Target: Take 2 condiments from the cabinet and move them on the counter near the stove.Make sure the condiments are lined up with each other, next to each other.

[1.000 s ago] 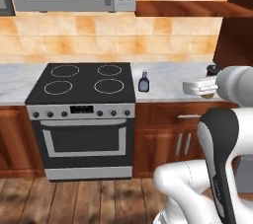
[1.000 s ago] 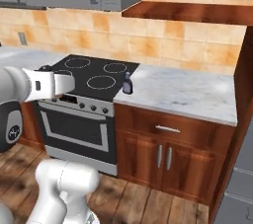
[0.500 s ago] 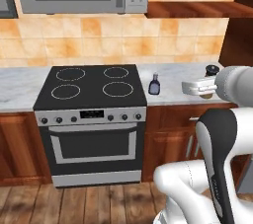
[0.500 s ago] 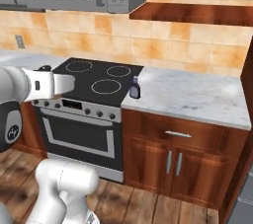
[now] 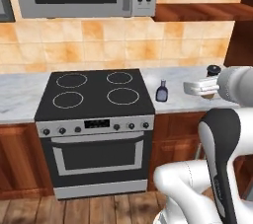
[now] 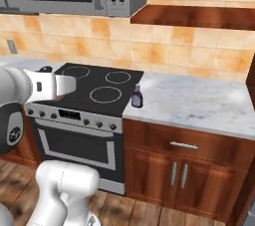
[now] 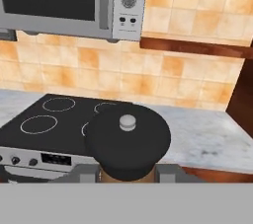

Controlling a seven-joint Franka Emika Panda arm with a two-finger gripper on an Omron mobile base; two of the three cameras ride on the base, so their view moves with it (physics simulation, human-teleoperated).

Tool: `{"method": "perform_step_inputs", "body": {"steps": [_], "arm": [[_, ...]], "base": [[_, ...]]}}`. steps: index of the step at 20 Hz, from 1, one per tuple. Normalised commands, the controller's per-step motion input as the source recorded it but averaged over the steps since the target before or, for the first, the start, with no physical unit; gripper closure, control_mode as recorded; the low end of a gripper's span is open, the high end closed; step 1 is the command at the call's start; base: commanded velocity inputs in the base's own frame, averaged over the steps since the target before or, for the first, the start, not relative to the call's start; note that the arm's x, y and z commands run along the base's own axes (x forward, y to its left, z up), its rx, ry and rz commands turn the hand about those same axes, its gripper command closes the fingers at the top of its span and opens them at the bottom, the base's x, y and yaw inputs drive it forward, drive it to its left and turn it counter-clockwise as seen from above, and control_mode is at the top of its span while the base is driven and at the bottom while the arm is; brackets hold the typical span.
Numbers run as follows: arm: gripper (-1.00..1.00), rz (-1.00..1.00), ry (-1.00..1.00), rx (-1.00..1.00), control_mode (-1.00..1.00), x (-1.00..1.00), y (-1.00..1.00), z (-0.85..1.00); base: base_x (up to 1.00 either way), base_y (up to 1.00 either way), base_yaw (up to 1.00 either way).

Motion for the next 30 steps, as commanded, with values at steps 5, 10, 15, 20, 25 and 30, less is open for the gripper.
{"method": "perform_step_inputs", "body": {"steps": [5, 10, 15, 20, 25, 30], "arm": [[1.00, 0.00, 0.00, 0.00, 1.00, 0.00, 0.00, 0.00], [1.00, 0.00, 0.00, 0.00, 1.00, 0.00, 0.00, 0.00], [1.00, 0.00, 0.00, 0.00, 1.00, 0.00, 0.00, 0.00], [1.00, 0.00, 0.00, 0.00, 1.00, 0.00, 0.00, 0.00], [1.00, 0.00, 0.00, 0.00, 1.00, 0.00, 0.00, 0.00], [1.00, 0.00, 0.00, 0.00, 1.00, 0.00, 0.00, 0.00]], "base": [[0.49, 0.53, -0.06], [0.45, 0.54, -0.05], [0.48, 0.48, -0.04], [0.59, 0.35, -0.03], [0.54, 0.22, -0.02], [0.38, 0.16, -0.02]]}}
